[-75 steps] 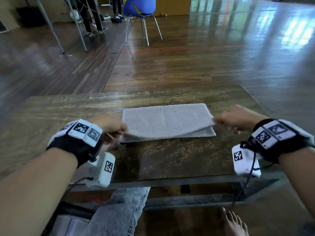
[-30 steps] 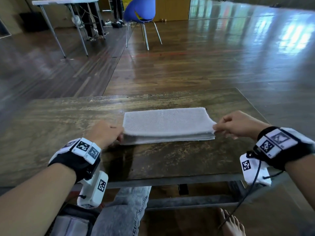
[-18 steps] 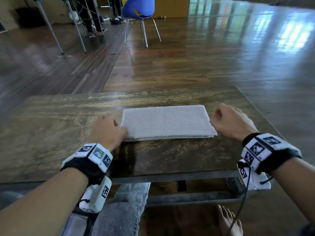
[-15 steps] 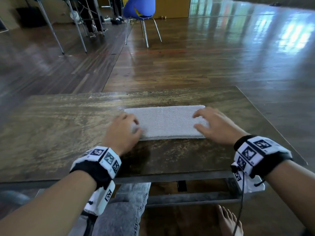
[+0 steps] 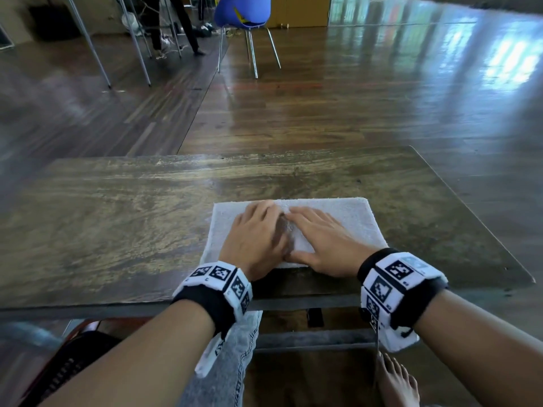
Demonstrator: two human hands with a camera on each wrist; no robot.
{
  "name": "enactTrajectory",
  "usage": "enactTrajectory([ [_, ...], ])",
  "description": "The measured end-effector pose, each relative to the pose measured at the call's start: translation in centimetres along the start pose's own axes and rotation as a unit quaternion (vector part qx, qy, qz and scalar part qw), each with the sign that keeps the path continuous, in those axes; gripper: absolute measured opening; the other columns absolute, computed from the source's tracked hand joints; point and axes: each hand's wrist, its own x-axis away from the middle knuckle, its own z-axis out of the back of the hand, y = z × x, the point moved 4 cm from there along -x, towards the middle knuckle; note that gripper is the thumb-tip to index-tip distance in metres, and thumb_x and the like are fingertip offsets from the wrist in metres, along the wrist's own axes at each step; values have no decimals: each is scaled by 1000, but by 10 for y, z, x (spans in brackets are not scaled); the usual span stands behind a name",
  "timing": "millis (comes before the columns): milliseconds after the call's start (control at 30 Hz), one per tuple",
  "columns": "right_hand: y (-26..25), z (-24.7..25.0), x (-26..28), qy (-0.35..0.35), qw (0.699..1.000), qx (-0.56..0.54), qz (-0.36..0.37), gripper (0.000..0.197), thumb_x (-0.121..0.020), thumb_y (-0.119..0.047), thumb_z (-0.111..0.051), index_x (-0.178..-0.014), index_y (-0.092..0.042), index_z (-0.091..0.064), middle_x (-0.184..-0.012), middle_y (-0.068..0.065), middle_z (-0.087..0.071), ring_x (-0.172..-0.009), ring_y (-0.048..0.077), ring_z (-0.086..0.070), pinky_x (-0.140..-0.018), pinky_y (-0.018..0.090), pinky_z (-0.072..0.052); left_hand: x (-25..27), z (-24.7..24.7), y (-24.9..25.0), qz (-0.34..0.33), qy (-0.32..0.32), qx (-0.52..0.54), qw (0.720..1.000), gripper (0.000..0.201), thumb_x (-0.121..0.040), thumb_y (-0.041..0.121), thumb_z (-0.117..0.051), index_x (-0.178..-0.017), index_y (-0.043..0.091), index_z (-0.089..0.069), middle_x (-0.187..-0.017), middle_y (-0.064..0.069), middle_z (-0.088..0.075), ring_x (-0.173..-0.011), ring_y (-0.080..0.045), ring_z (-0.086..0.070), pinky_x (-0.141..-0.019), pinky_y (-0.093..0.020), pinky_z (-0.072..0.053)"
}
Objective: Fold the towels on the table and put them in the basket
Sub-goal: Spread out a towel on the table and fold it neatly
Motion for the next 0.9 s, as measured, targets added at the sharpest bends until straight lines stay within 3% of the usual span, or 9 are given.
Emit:
enactTrajectory([
  [67, 9, -12, -2, -43, 998, -31, -30, 78, -95, -58, -53, -159, -31, -17, -168, -5, -8, -154, 15, 0, -124, 39, -4, 5, -19, -5, 32, -55, -12, 998, 58, -101, 52, -25, -154, 28, -21, -163, 9, -15, -152, -14, -6, -123, -39, -10],
  [133, 20, -17, -2, -61, 996, -50, -47, 80, -92, -68, -47, -158, -41, -11, -169, -11, 2, -154, 11, 11, -124, 40, 4, 6, -27, -10, 41, -71, -18, 996, 61, -100, 57, -18, -156, 35, -9, -165, 14, -1, -152, -9, 6, -124, -41, 1],
  [233, 30, -22, 1, -78, 994, -15, -70, 87, -82, -85, -32, -156, -51, -1, -166, -19, 14, -151, 8, 22, -120, 38, 11, 3, -27, -18, 49, -85, -15, 995, 64, -95, 64, -14, -155, 44, -3, -164, 17, 4, -151, -6, 9, -124, -41, 3],
  [333, 36, -24, 5, -72, 993, 2, -97, 99, -71, -95, -22, -155, -51, 6, -164, -23, 20, -149, 6, 26, -118, 36, 15, 3, -26, -28, 58, -95, -34, 993, 71, -89, 74, -11, -154, 46, 2, -164, 17, 7, -151, -8, 11, -124, -41, 3],
  [567, 69, -7, 33, -74, 976, 22, -203, 121, -56, -107, -17, -155, -46, 15, -162, -22, 25, -149, 6, 25, -124, 47, 7, 8, -17, -47, 67, -113, -39, 991, 86, -80, 86, -7, -154, 43, 3, -165, 14, 9, -151, -8, 13, -124, -40, 3],
  [700, 79, 6, 45, -102, 957, 13, -271, 129, -51, -109, -20, -155, -44, 19, -161, -22, 29, -152, 14, 21, -123, 54, 5, 12, -12, -53, 81, -109, -41, 990, 91, -78, 89, -7, -155, 42, 4, -165, 11, 10, -152, -11, 12, -124, -38, 4],
  [800, 68, 11, 43, -77, 958, 31, -273, 127, -61, -103, -27, -159, -32, 11, -166, -11, 20, -153, 17, 21, -123, 53, 8, 12, -14, -52, 88, -98, -46, 990, 93, -76, 90, -7, -155, 41, 3, -165, 9, 7, -152, -13, 9, -123, -38, 4],
  [867, 49, 19, 36, 14, 973, 59, -222, 116, -71, -95, -33, -159, -24, -12, -169, 2, -6, -155, 19, 7, -125, 48, 0, 11, -12, -53, 105, -88, -49, 989, 93, -77, 89, -9, -155, 40, 1, -166, 6, 4, -153, -16, 7, -122, -40, 3],
  [900, 36, 23, 32, 60, 980, 54, -180, 103, -75, -90, -37, -154, -24, -26, -163, 3, -26, -154, 21, -9, -124, 46, -12, 12, -12, -52, 116, -86, -51, 988, 92, -78, 88, -11, -155, 39, 0, -166, 4, 2, -153, -18, 5, -122, -41, 2],
])
